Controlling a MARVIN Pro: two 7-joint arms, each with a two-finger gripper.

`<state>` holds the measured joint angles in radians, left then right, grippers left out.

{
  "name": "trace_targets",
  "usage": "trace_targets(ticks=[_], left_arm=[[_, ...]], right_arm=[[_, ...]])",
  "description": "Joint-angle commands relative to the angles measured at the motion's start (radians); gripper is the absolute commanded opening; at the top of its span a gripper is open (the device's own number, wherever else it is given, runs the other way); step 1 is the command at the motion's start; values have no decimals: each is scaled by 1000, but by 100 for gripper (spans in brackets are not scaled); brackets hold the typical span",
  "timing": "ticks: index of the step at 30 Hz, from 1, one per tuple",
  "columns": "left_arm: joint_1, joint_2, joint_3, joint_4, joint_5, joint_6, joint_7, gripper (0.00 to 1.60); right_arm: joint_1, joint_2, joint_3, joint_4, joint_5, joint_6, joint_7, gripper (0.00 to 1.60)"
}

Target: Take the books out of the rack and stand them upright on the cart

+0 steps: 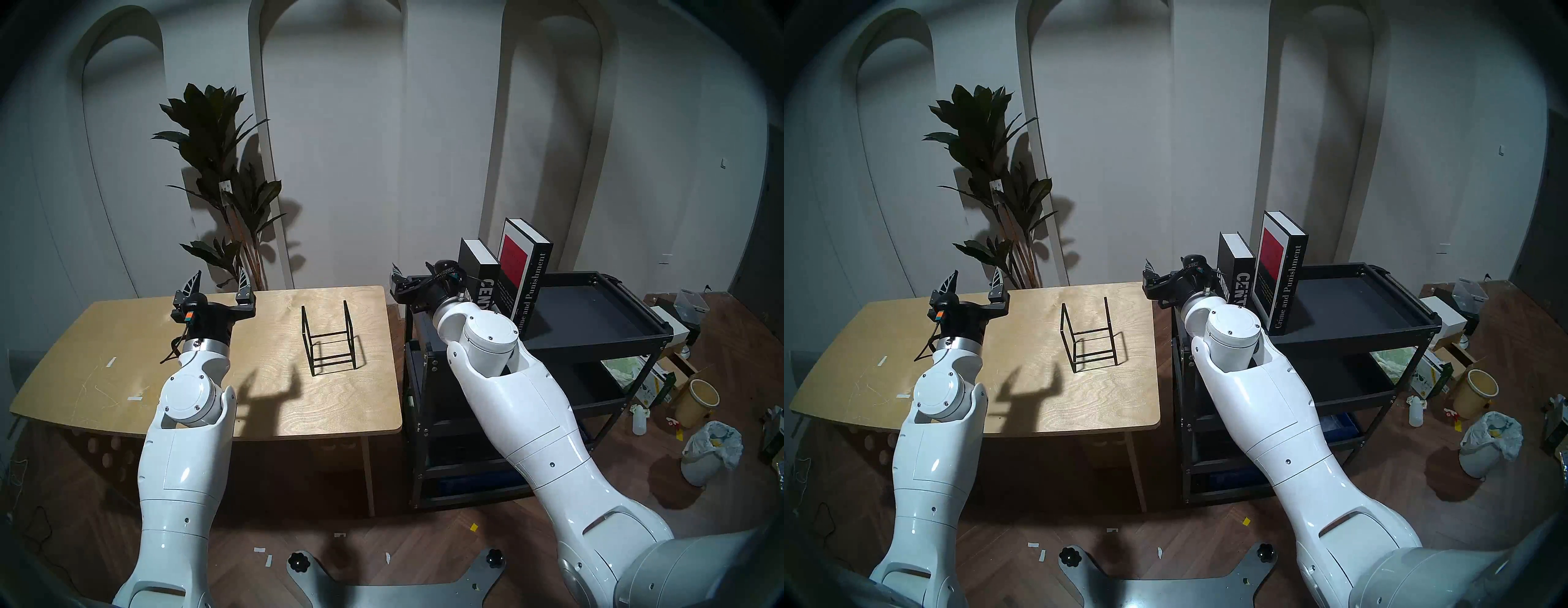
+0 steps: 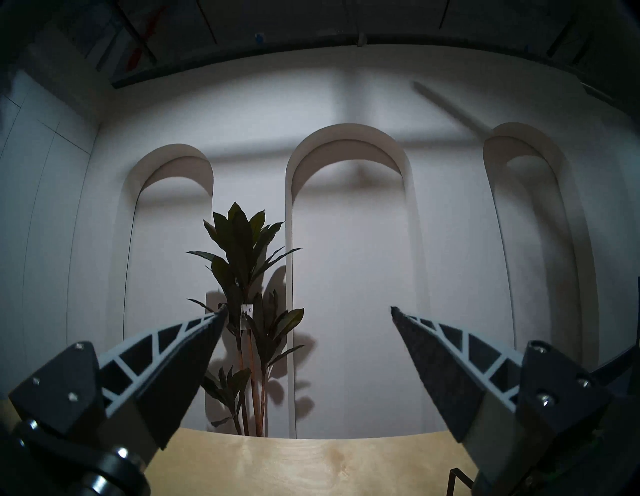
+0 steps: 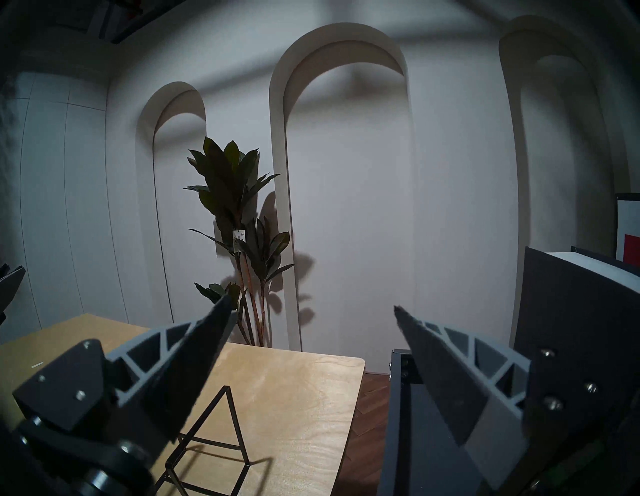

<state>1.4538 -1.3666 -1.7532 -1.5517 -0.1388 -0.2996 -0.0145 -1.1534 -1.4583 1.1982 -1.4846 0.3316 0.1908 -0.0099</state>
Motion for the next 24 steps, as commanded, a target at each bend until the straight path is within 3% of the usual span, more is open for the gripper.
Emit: trace_targets(ticks=[1,9,24], left_arm=[[-26,15,7,-40,20,22,0,160],[-29,7,-2,-112,-20,191,-6,160],[-29,11,-3,-134,-31,259,-2,160]], right_arm=[[24,-13,-7,-10,-5,-11,0,160],[28,-14,-12,0,-17,-10,-12,160],[29,-14,-14,1,-17,-12,-15,160]])
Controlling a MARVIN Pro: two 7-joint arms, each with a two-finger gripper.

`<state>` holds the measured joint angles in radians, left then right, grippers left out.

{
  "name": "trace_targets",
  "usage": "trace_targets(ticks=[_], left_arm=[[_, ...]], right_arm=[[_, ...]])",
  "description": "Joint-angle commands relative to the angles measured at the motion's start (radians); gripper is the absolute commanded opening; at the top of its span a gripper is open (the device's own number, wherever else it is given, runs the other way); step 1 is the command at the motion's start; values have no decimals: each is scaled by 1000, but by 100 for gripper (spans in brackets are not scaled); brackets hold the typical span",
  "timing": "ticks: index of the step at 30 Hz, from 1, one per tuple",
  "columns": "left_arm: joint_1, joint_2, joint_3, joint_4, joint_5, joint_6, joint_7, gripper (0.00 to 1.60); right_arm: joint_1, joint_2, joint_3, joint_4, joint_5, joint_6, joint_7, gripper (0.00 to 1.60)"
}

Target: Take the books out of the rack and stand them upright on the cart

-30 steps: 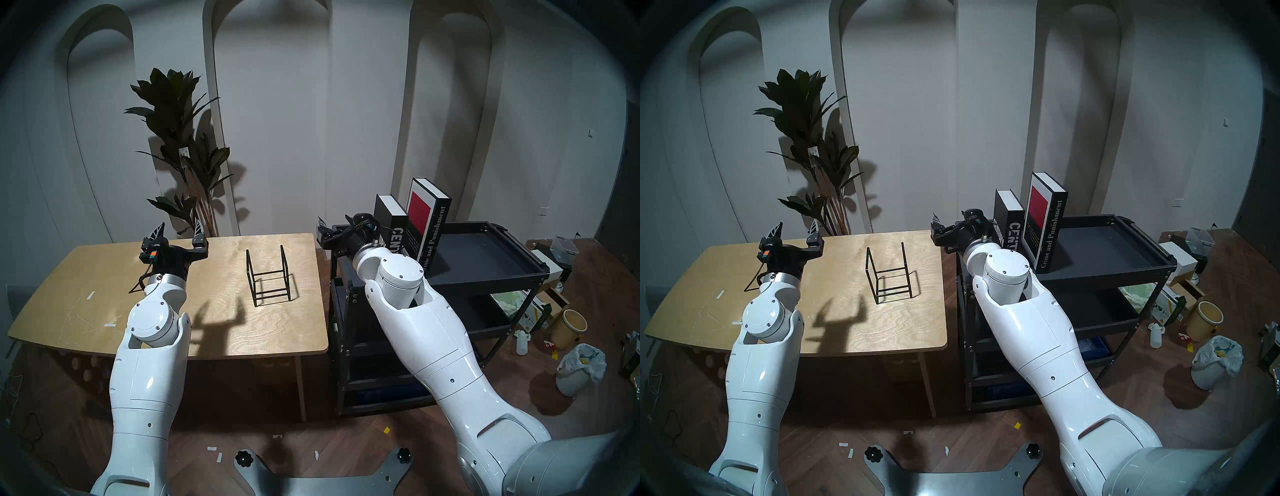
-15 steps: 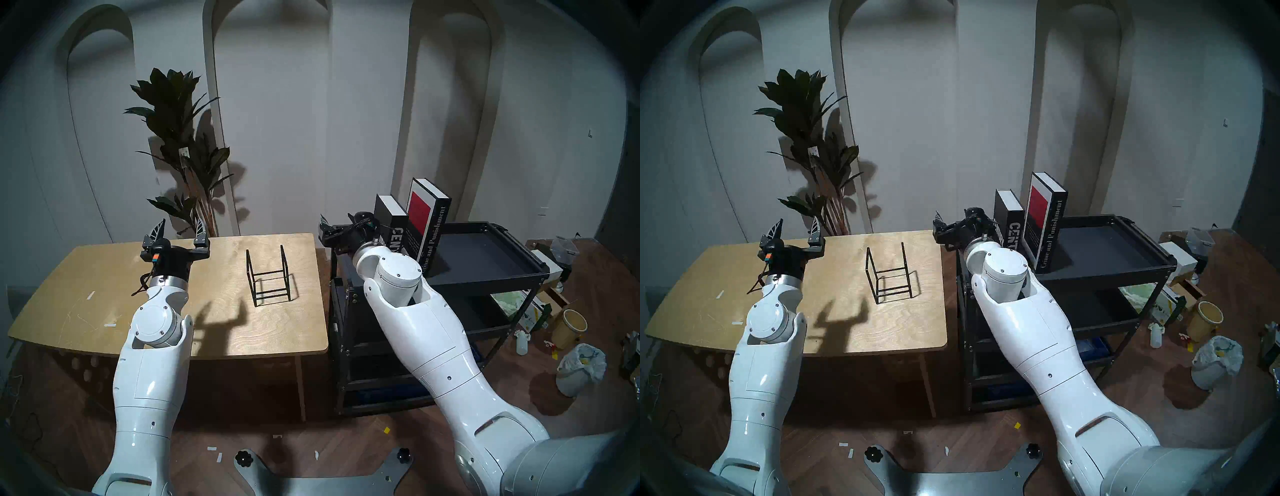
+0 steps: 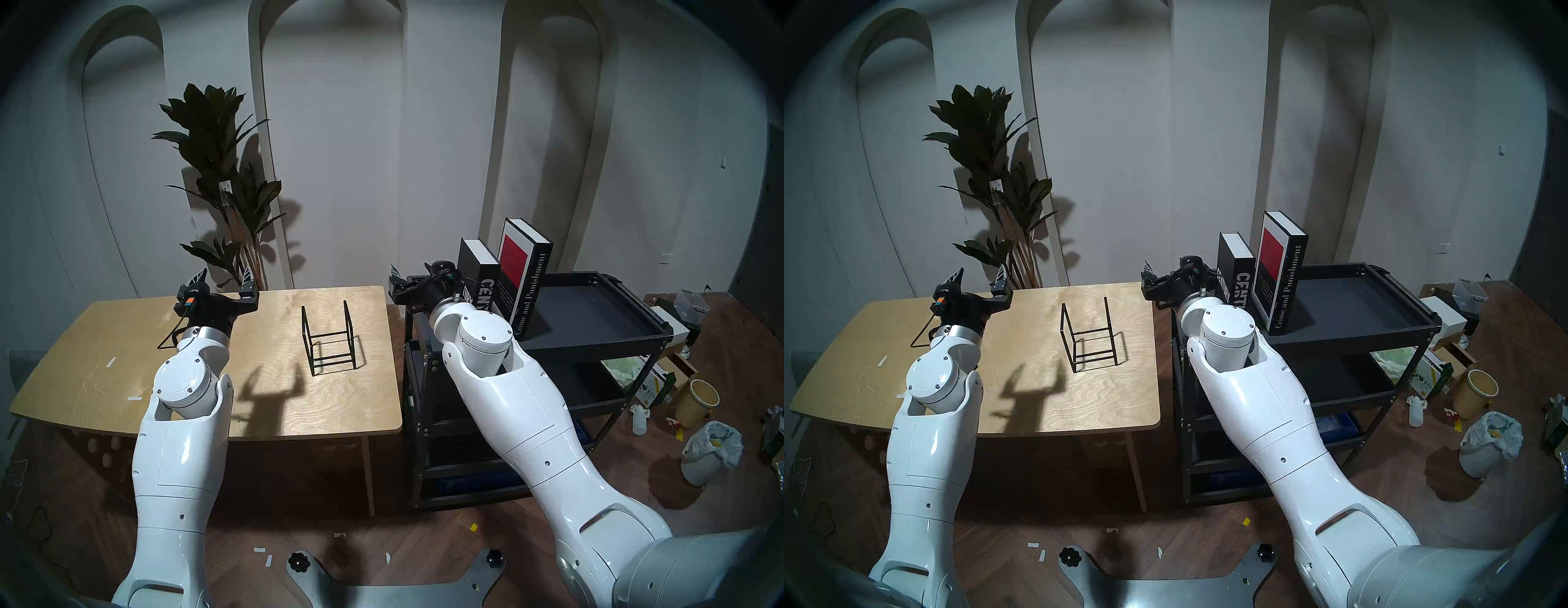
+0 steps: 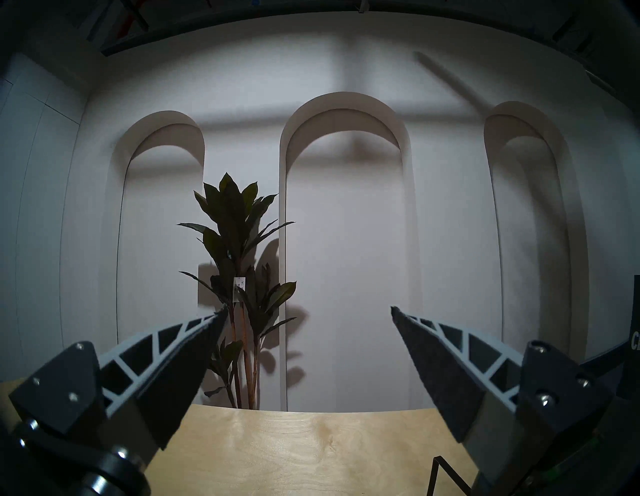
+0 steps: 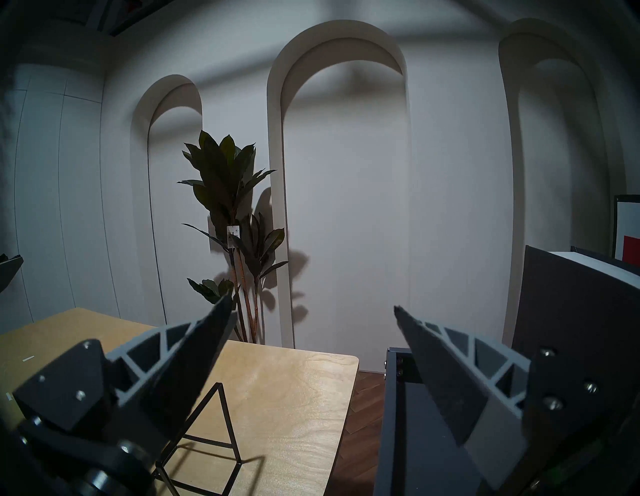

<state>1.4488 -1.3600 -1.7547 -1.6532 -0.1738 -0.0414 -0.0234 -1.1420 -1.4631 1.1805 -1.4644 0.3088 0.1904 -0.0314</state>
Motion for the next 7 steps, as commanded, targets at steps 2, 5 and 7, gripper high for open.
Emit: trace_targets(ticks=[2,5,7], left_arm=[[-24,5,-1,-34,4,3,7,160],[-24,6,-1,-34,3,5,8,160],[-24,6,0,-35,2,6,9,160]], right_arm=[[18,-9,4,-19,5,-12,7,160],[18,-9,4,-19,6,-12,7,160],[18,-9,4,-18,6,-12,8,160]])
